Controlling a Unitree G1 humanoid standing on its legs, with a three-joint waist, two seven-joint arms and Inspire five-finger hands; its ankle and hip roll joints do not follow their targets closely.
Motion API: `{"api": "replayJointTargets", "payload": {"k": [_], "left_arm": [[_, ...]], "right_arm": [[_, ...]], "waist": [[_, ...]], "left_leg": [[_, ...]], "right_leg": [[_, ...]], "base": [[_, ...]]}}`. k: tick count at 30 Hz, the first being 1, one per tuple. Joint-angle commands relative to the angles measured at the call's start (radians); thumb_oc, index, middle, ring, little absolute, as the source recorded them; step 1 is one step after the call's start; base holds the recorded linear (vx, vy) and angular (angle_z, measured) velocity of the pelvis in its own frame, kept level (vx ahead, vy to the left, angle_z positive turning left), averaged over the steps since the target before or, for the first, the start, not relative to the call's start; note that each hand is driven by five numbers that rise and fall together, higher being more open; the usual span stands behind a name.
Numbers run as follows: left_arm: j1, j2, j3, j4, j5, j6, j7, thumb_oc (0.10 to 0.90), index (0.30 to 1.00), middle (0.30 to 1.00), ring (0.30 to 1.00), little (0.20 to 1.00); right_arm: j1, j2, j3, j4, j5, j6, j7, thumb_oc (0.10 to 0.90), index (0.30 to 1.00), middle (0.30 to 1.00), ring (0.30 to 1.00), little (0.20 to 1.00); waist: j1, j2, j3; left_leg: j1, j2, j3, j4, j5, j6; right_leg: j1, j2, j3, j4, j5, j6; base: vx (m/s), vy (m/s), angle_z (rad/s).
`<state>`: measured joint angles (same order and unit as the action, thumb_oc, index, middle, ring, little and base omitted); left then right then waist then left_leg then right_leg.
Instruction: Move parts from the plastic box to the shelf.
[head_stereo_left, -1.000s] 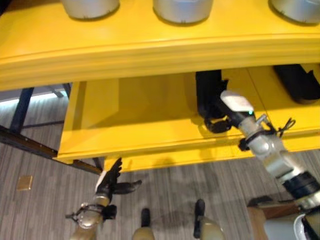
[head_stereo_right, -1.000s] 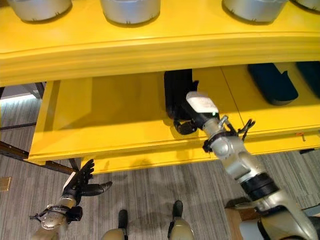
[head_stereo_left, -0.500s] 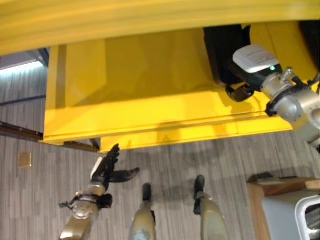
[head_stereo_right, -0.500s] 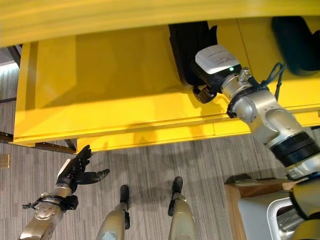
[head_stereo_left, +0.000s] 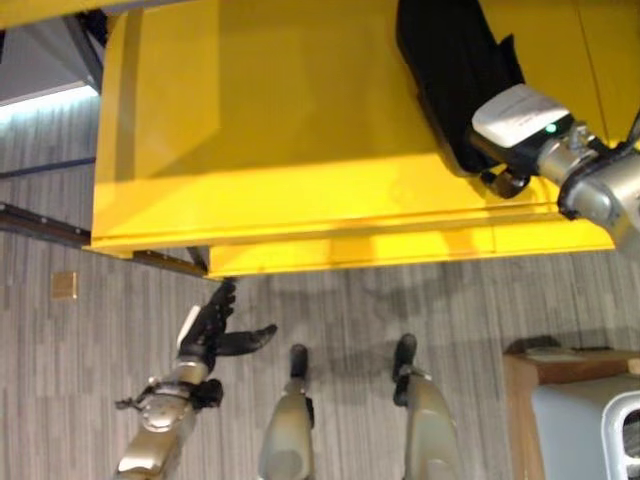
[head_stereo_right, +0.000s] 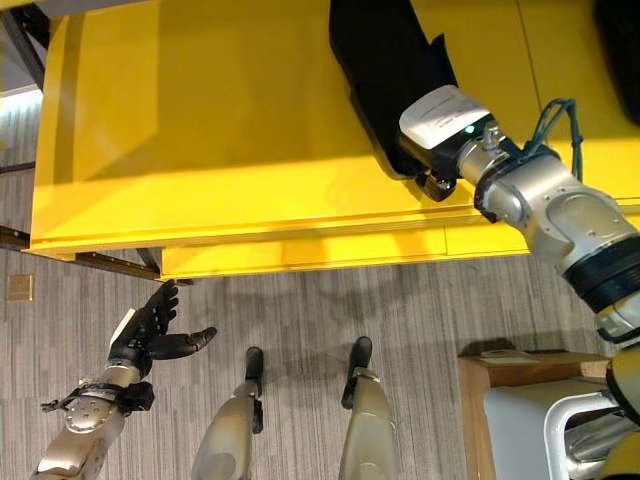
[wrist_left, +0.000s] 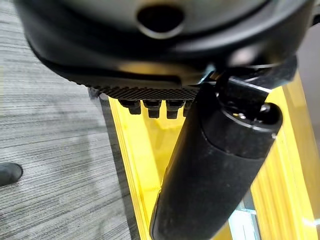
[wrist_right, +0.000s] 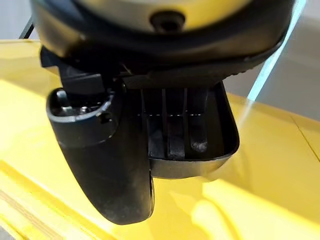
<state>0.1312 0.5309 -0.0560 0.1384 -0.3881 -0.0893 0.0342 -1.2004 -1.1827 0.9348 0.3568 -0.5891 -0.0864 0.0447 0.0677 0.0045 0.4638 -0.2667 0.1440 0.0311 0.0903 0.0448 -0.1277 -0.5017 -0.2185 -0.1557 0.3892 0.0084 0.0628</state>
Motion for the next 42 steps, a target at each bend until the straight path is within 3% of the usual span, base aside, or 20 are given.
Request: {"api": "replayJointTargets", "payload": {"k": [1, 5, 22, 42], "left_arm": [[0.041, 0.064, 0.027, -0.122, -0.015, -0.084, 0.025, 0.9, 1.0, 1.0, 1.0, 1.0], [0.023, 0.072, 0.02, -0.125, -0.024, -0.089, 0.04, 0.9, 1.0, 1.0, 1.0, 1.0], [0.029, 0.073, 0.045, -0.13, -0.05, -0.108, 0.063, 0.9, 1.0, 1.0, 1.0, 1.0], [0.015, 0.073, 0.035, -0.132, -0.069, -0.108, 0.067, 0.9, 1.0, 1.0, 1.0, 1.0]], "right_arm": [[-0.134, -0.056, 0.018, -0.019, -0.003, 0.025, -0.04, 0.4, 0.3, 0.3, 0.3, 0.3], [-0.12, -0.005, -0.015, 0.065, 0.006, 0.055, -0.071, 0.4, 0.3, 0.3, 0.3, 0.3], [-0.245, 0.085, 0.056, 0.231, 0.025, 0.086, -0.093, 0.4, 0.3, 0.3, 0.3, 0.3], [-0.281, 0.145, 0.041, 0.293, 0.121, 0.107, -0.099, 0.4, 0.3, 0.3, 0.3, 0.3]], "waist": [[0.022, -0.018, -0.039], [0.031, -0.025, -0.033], [0.058, -0.026, -0.031], [0.061, -0.03, -0.035]], "left_leg": [[0.004, 0.055, -0.013, 0.072, -0.001, -0.019], [-0.004, 0.06, -0.018, 0.066, 0.004, -0.018], [-0.004, 0.056, -0.035, 0.037, 0.016, -0.016], [-0.006, 0.045, -0.044, 0.044, 0.007, -0.009]], "right_leg": [[-0.006, -0.039, -0.004, 0.018, 0.023, 0.074], [-0.017, -0.04, -0.011, 0.02, 0.024, 0.072], [-0.019, -0.048, -0.02, 0.016, 0.036, 0.072], [-0.016, -0.054, -0.022, 0.02, 0.037, 0.075]], "base": [[-0.01, -0.014, 0.11], [-0.01, -0.004, 0.05], [0.0, 0.003, 0.03], [0.0, 0.0, 0.0]]}}
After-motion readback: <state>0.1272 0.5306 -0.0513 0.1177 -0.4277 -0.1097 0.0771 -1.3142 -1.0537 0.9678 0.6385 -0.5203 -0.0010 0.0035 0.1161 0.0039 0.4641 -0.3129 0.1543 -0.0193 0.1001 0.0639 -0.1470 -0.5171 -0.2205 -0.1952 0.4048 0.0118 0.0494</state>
